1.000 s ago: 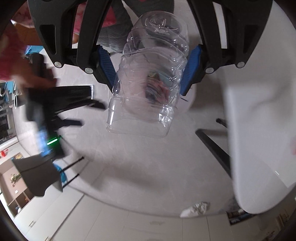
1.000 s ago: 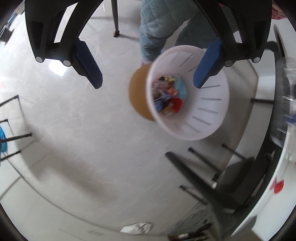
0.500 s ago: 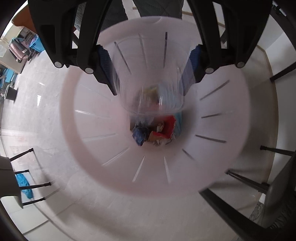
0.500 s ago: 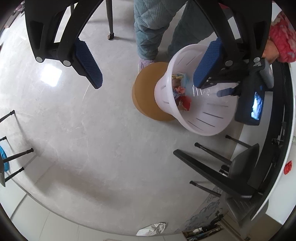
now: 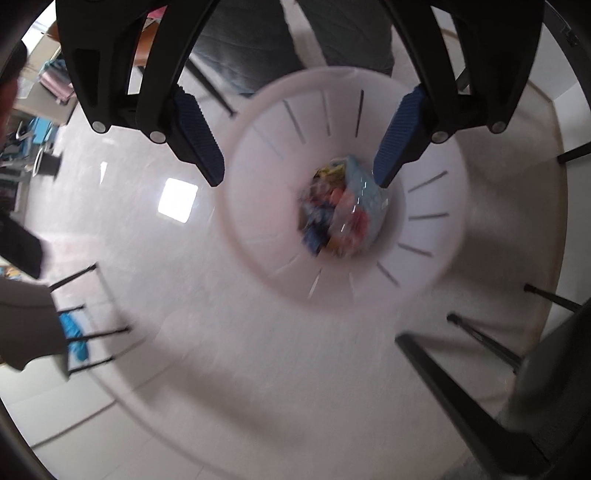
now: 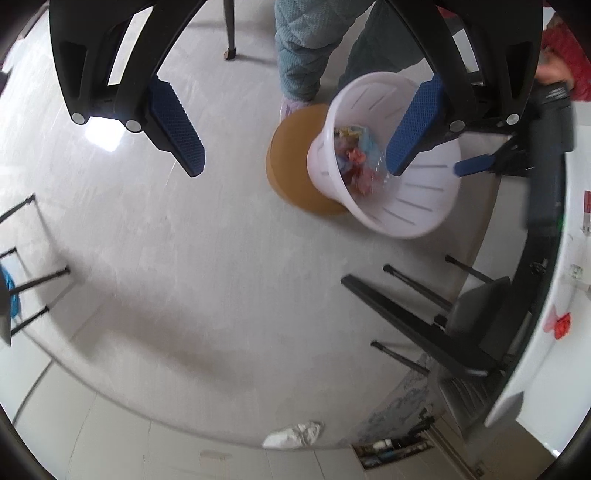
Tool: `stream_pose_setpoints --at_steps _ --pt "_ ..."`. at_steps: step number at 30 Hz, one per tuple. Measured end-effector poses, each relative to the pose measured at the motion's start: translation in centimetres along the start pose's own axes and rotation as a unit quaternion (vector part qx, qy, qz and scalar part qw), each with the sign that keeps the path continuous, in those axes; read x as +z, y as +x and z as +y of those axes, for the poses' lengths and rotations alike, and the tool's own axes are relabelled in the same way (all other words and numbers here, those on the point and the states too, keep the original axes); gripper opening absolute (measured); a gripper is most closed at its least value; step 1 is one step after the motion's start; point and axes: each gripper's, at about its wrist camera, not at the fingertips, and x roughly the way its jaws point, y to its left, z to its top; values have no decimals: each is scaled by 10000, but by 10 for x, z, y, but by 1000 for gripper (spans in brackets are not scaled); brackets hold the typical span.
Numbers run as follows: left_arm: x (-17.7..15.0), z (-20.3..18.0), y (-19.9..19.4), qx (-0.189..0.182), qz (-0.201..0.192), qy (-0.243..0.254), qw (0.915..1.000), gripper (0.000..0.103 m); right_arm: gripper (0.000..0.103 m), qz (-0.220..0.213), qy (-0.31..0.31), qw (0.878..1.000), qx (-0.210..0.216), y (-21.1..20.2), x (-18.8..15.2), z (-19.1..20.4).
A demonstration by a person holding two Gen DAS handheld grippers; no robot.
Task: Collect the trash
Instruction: 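Move both tools back over the table, then grasp the red crumpled paper with the right tool while the left tool grasps white crumpled paper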
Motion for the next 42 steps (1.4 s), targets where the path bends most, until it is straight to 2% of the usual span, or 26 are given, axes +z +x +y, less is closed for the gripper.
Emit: stream_pose_setpoints --at_steps 3,7,11,14,19,20,25,27,32,34,36,40,42 --pt "5 -9 -54 -73 -440 -22 9990 89 98 -251 -156 9996 -9 -27 15 10" --pt "10 -9 -128 -41 -981 35 9952 89 98 -651 -466 9968 -9 -65 34 35" --pt "9 12 -188 -31 -1421 -143 9897 89 98 -978 -766 9922 53 -93 51 66" --pt "4 38 -228 65 -1778 -399 9832 95 100 -1167 -993 9879 232 -107 63 100" --pt "-13 99 -275 468 -2261 -921 9686 95 100 -1301 -1548 9775 602 -111 79 175" --pt "-19 121 -284 574 -2350 -1119 9638 95 100 -1302 -1642 9755 670 -110 81 190" --pt "-40 217 -304 991 -2550 -2048 9398 95 100 -1158 -2225 9621 1071 -90 97 284" --pt "-46 264 -312 1150 -2672 -2421 9256 95 100 -1078 -2542 9538 1187 -75 108 335" --pt "-42 352 -322 1542 -2819 -2868 9025 95 100 -989 -2992 9396 1341 -34 141 448" --pt "-36 379 -321 1649 -2831 -2950 8975 95 100 -946 -3032 9380 1391 -15 156 483" --pt "-28 409 -315 1693 -2824 -3034 8942 95 100 -888 -3083 9386 1266 10 173 518" --pt "-17 449 -295 1634 -2734 -3285 8892 95 100 -887 -3212 9396 781 50 197 558" --pt "-15 459 -288 1570 -2689 -3364 8887 95 93 -833 -3270 9394 597 64 201 566"
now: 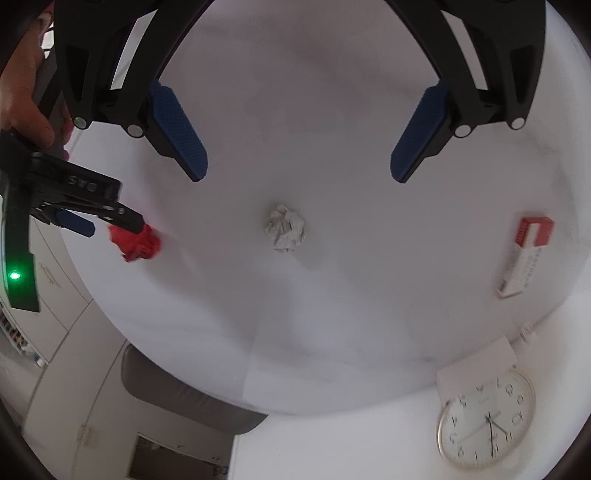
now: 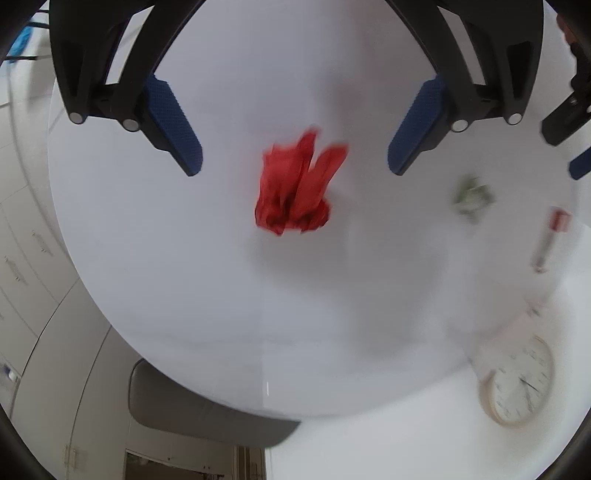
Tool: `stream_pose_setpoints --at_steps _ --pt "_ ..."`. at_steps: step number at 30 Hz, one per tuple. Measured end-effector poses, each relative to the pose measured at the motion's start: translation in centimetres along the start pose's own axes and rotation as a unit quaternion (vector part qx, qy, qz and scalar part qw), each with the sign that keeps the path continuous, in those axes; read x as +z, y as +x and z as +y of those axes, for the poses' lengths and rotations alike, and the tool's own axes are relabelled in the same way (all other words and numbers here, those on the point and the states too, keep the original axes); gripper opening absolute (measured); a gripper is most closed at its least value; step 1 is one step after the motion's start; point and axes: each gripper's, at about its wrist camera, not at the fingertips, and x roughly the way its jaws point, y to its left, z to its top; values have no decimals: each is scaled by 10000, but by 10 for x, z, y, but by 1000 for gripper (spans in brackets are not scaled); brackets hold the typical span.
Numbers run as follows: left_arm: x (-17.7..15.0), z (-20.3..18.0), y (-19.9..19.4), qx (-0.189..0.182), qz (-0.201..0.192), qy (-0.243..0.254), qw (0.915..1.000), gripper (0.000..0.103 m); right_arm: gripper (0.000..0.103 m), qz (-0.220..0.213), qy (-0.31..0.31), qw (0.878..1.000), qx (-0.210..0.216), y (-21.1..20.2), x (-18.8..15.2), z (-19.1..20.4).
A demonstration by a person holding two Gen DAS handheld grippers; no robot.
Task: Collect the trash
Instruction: 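Grasp the red crumpled paper with the right tool while the left tool grasps white crumpled paper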
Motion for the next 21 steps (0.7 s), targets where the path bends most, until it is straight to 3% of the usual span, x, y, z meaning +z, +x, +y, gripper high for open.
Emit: stream_pose_setpoints --at_steps 3,5,7,11,16,21 --pt "6 1 23 8 109 -72 9999 95 65 181 -42 9998 -39 15 5 -2" --pt "14 -1 37 29 154 -141 9998 95 40 213 -67 9997 -53 17 6 -6" --pt "20 -3 48 44 171 -219 9996 95 31 193 -55 9998 -15 14 7 -12" --pt "31 -7 69 177 190 -368 9990 92 28 117 5 9998 128 2 7 -18" --pt "39 -14 96 280 415 -470 9976 65 28 -26 87 9994 328 -22 2 -34" --pt "42 -19 100 446 342 -377 9977 40 28 -134 235 9987 433 -40 -4 -48"
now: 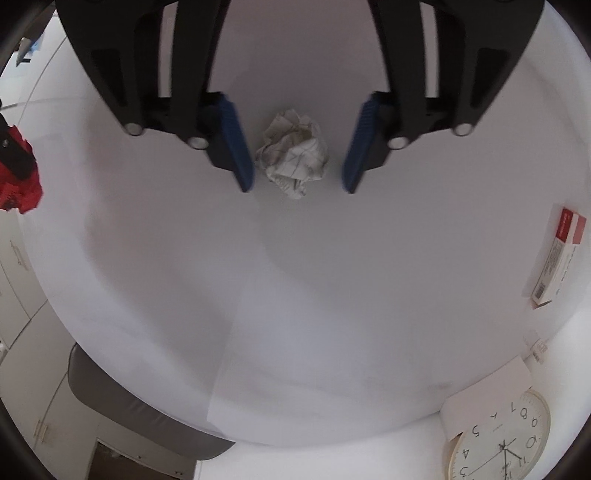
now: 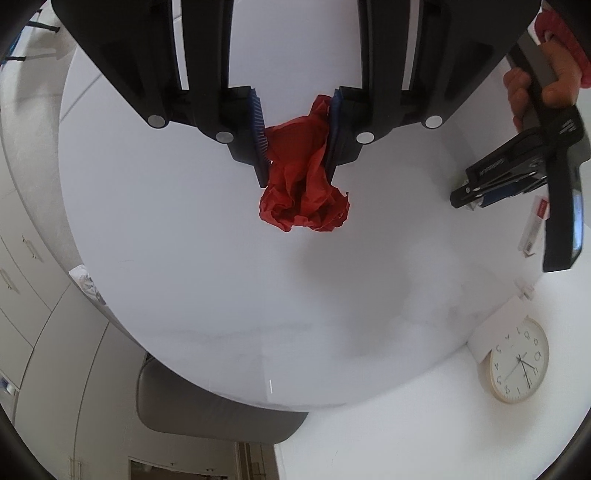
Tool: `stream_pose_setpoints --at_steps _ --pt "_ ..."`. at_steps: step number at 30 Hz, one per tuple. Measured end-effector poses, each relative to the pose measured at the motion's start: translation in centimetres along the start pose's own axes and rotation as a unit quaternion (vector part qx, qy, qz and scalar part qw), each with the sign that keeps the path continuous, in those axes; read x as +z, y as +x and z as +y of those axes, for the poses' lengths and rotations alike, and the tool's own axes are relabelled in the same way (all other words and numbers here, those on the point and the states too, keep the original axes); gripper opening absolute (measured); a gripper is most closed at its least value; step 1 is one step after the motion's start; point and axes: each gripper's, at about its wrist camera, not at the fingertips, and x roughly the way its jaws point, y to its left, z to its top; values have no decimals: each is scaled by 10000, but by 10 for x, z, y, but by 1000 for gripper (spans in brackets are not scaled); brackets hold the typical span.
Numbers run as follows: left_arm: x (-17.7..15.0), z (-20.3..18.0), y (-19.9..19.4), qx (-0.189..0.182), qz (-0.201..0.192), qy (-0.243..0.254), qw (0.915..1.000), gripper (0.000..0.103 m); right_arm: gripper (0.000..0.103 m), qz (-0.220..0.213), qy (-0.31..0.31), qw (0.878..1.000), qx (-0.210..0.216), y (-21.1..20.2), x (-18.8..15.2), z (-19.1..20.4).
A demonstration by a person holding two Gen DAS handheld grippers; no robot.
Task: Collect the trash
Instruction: 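Drop the red paper into the bin with the right tool while the left tool drops the white paper in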
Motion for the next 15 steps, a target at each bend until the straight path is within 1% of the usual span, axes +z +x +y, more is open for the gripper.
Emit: stream_pose_setpoints --at_steps 1,3,8,13,15 --pt "0 -1 -1 -4 -3 13 10000 36 28 -10 30 10000 30 3 2 4" --pt "-1 -1 -2 36 22 13 10000 33 28 -30 96 9999 85 -4 -1 -2" --pt "-9 -7 -23 154 -39 121 9998 32 28 -86 142 9998 124 -20 -10 0" --pt "-26 -11 -65 79 -208 239 9995 32 28 -156 155 9996 174 -49 -27 0" --pt "-38 -15 -89 10 -292 301 9991 32 28 -192 155 9995 195 -69 -41 -1"
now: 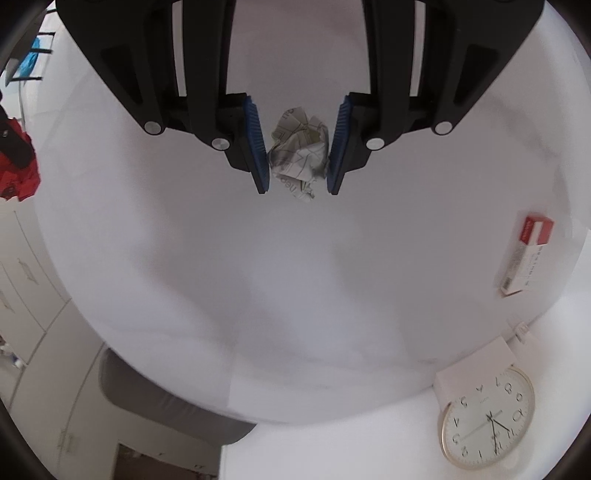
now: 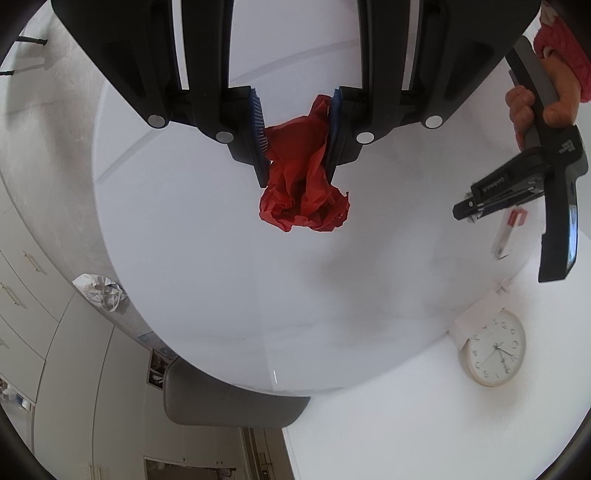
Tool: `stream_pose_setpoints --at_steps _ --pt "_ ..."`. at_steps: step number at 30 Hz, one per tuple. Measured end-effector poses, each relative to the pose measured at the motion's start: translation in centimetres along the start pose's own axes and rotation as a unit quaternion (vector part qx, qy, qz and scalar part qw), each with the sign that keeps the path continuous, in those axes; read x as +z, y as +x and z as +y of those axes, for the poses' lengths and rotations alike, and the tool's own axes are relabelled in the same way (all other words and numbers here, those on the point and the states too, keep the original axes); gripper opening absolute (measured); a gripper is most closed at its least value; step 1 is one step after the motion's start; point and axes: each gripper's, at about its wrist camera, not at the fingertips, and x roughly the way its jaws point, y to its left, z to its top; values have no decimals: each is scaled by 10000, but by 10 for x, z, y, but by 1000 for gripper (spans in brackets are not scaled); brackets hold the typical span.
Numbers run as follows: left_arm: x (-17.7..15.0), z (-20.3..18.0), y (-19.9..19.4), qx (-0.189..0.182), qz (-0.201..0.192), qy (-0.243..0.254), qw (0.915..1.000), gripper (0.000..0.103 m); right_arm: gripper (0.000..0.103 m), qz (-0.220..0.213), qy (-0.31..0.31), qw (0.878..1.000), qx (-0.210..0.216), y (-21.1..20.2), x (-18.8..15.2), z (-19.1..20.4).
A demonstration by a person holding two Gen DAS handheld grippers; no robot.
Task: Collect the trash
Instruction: 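Drop the red paper into the bin with the right tool while the left tool drops the white paper in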
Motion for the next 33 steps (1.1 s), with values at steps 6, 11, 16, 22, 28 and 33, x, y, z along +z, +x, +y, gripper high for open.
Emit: stream_pose_setpoints --at_steps 6,11,16,22,28,33 --pt "-33 -16 -64 -211 -205 265 9992 32 28 -80 45 10000 28 -62 -50 -11" --pt "-71 -34 -112 -432 -298 552 9971 32 28 -84 181 9998 86 -109 -100 -28" --pt "-110 -48 -142 -762 -256 945 9923 32 28 14 252 9997 -32 -146 -161 -52" --pt "-167 -71 -163 -1239 58 1419 9821 32 28 779 545 9947 -381 -114 -253 -90" --pt "-197 -94 -167 -1502 394 1678 9735 32 28 1470 1083 9827 -312 -52 -315 -123" --pt "-208 -111 -172 -1528 405 1905 9689 32 28 1612 957 9817 -344 -37 -327 -125"
